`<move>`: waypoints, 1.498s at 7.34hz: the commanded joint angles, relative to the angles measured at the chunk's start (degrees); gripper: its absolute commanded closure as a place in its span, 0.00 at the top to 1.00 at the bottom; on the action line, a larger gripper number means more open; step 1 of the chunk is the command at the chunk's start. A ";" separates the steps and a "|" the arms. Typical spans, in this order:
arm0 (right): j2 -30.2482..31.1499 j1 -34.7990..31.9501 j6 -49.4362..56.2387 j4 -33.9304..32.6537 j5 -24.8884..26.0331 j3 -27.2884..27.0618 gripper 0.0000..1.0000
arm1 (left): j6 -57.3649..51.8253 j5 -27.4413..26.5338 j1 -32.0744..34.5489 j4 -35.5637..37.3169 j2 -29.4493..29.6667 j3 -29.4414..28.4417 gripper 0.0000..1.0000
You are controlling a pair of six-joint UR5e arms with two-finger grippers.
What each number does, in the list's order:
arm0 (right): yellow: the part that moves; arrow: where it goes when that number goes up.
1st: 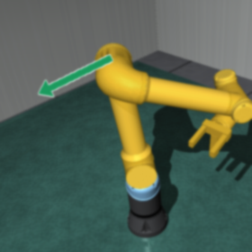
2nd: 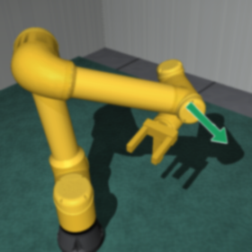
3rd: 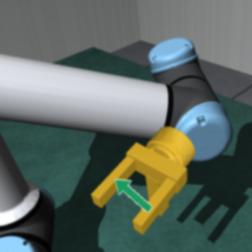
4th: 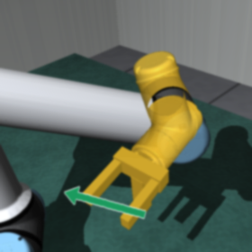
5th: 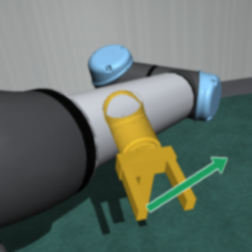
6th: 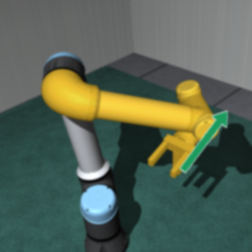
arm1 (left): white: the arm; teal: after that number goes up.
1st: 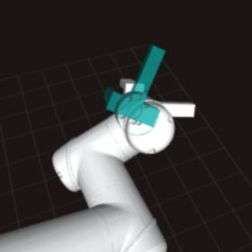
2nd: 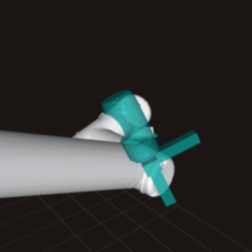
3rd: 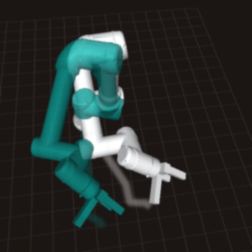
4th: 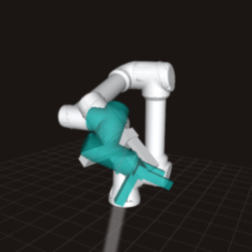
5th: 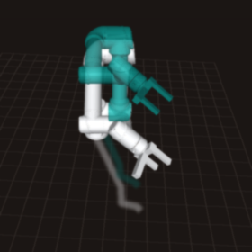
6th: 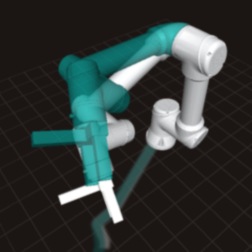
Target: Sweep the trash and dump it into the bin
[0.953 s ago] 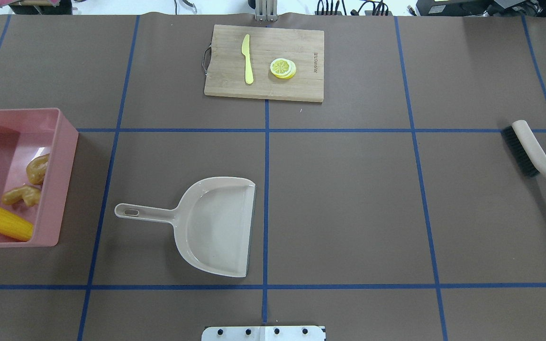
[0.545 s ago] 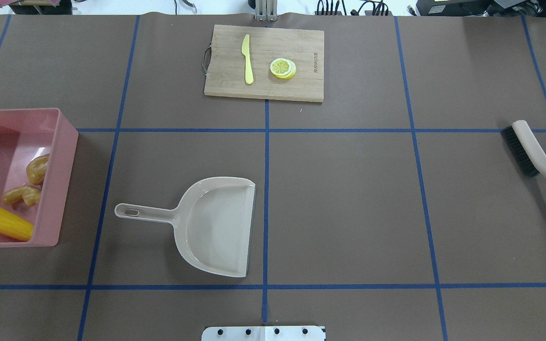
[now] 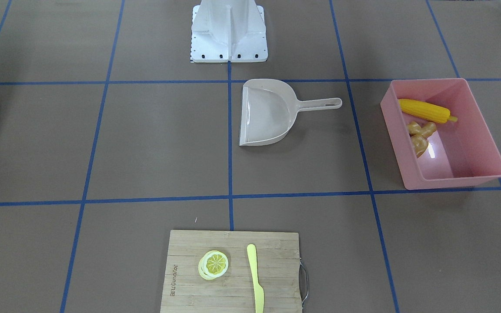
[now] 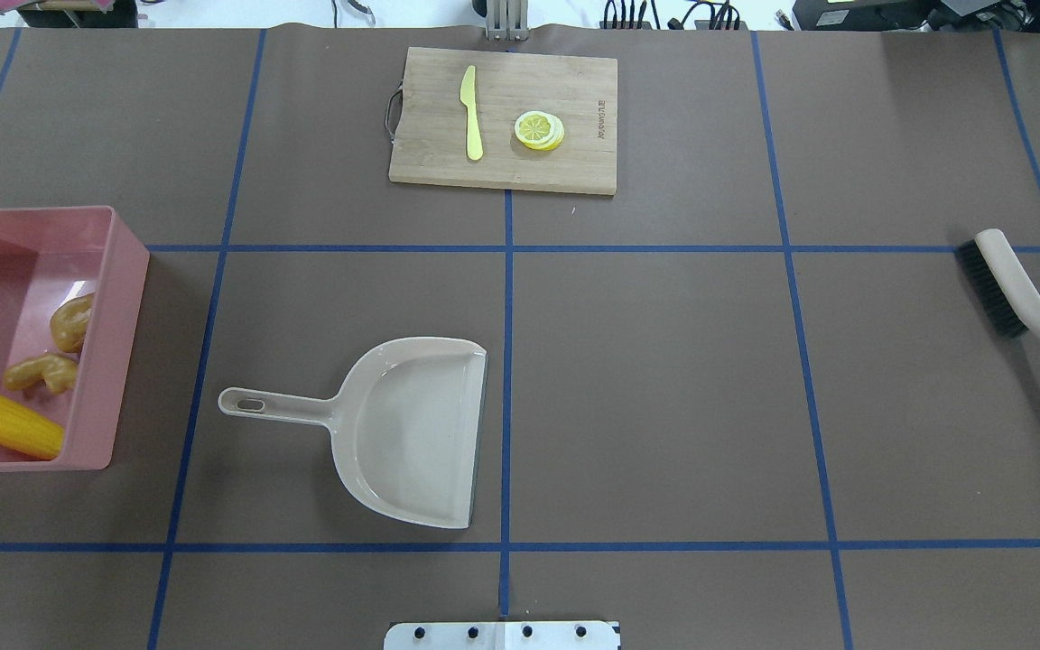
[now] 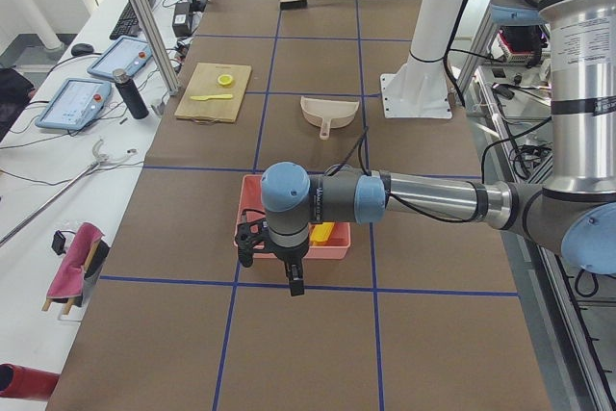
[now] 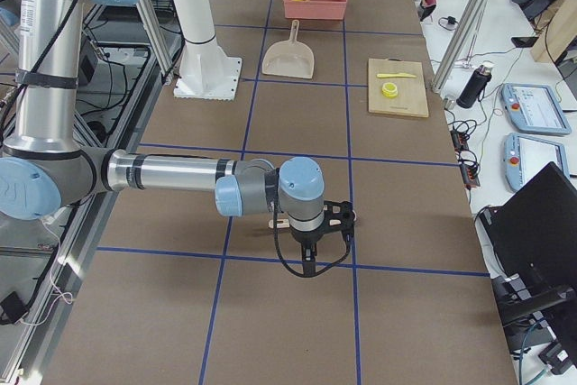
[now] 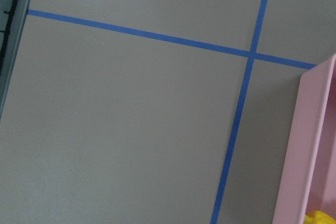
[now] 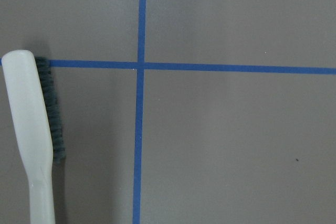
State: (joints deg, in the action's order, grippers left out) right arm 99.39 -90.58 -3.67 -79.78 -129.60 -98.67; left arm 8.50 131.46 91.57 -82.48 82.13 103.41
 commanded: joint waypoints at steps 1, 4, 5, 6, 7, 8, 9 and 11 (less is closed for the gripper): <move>0.27 -0.03 -0.10 1.82 0.04 0.84 1.00 | -7.93 0.46 -0.60 -0.04 0.14 -3.28 0.99; 0.27 0.06 -0.28 1.91 -0.30 1.02 1.00 | -8.06 0.37 -0.61 0.04 0.40 -3.91 0.99; 0.36 -0.03 -0.28 1.91 -0.31 1.02 1.00 | -8.06 0.37 -0.60 0.13 0.40 -4.00 0.99; 0.36 -0.03 -0.19 1.91 -0.13 1.02 1.00 | -8.06 0.46 -0.60 0.13 0.23 -4.44 0.99; 0.36 -0.03 -0.19 1.91 -0.04 1.11 1.00 | -8.06 0.46 -0.60 0.04 0.22 -4.18 0.99; 0.36 0.06 -0.02 1.91 -0.04 1.11 1.00 | -8.06 0.46 -0.60 0.13 0.22 -4.35 0.99; 0.36 0.06 0.07 1.91 -0.04 1.11 1.00 | -7.98 0.46 -0.69 0.22 0.22 -4.18 0.99; 0.36 -0.03 0.07 2.00 -0.04 1.02 1.00 | -8.06 0.37 -0.69 -0.13 0.22 -4.27 0.99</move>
State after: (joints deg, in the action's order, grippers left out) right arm 99.76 -90.58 -3.66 -77.85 -129.64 -97.57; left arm 0.50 131.90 90.93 -82.39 82.36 99.12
